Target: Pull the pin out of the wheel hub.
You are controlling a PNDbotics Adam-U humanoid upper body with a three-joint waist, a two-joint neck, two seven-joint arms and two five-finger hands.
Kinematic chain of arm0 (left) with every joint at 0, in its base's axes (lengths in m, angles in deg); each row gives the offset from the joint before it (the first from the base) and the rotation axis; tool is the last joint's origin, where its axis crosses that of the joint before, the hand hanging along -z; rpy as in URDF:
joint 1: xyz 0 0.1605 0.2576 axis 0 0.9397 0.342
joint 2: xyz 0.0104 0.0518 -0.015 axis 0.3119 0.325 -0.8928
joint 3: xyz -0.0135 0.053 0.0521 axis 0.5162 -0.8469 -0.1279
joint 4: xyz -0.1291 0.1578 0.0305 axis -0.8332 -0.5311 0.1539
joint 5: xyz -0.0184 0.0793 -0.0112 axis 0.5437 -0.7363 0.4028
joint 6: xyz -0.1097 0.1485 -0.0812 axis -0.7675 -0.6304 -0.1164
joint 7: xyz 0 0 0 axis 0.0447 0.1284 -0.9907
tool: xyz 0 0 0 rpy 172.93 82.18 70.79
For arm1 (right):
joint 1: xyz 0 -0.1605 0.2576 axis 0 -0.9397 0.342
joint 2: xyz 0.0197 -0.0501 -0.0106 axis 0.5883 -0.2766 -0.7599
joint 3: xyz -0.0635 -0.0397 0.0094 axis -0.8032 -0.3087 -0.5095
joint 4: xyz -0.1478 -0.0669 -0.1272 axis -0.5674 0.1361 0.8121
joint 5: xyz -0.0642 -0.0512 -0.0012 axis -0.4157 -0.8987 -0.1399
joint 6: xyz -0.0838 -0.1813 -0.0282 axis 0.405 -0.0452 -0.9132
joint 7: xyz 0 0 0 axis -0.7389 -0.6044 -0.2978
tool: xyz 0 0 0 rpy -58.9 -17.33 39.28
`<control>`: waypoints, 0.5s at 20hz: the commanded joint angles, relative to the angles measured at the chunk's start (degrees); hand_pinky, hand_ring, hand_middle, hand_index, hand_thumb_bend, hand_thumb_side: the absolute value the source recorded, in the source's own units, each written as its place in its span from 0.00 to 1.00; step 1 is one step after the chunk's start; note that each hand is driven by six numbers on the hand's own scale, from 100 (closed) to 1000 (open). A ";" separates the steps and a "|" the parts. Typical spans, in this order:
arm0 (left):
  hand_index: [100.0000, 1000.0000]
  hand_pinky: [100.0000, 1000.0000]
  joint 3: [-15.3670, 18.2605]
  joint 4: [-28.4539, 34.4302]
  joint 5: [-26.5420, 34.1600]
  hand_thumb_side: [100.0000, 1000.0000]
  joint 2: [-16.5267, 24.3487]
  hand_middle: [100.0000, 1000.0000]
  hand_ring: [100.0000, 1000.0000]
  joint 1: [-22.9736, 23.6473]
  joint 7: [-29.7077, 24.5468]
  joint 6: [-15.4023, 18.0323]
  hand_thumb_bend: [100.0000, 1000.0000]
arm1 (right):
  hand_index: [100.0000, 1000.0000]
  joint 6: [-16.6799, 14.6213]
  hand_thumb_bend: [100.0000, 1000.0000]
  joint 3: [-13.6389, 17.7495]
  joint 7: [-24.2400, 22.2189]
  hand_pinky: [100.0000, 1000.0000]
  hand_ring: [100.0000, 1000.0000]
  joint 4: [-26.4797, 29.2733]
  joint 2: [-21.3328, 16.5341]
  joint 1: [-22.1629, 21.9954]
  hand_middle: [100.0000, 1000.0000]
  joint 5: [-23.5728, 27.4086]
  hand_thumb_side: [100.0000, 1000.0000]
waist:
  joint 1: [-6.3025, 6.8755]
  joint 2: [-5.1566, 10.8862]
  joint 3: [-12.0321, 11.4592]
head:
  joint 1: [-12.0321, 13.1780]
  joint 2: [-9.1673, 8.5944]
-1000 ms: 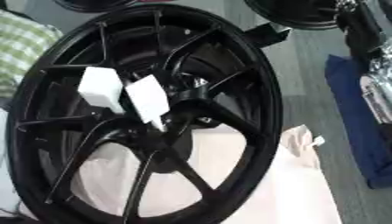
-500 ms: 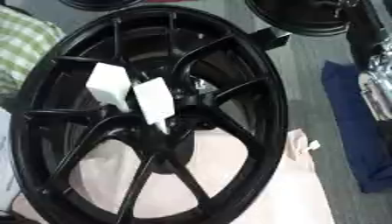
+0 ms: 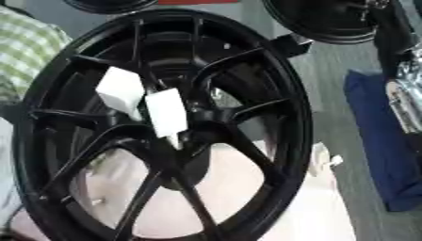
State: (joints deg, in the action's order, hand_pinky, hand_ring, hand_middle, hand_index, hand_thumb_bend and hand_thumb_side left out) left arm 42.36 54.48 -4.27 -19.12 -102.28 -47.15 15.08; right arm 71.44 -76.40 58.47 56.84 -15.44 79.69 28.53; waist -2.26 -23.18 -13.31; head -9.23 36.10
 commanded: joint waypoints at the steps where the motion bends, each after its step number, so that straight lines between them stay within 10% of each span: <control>1: 0.75 0.61 2.02 8.39 7.04 0.67 -2.92 0.67 0.74 -0.95 10.42 1.67 0.41 | 0.68 -0.22 0.00 0.82 0.35 0.89 0.81 1.69 -1.44 1.13 0.72 0.23 0.79 | 0.19 1.32 -0.05 | 0.02 -0.57; 10: 0.73 0.61 0.64 27.84 8.15 0.65 -18.98 0.64 0.73 4.74 20.99 4.05 0.39 | 0.68 -0.63 0.00 1.28 1.21 0.89 0.81 3.42 -1.64 2.53 0.72 0.22 0.77 | -0.86 0.66 0.56 | 0.31 -1.11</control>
State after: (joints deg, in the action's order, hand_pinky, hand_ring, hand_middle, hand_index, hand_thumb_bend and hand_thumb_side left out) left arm 42.68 79.75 4.64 -37.92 -97.30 -27.16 18.96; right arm 70.86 -76.01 59.33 58.86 -15.43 81.49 28.64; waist -3.35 -23.43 -12.76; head -9.13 35.65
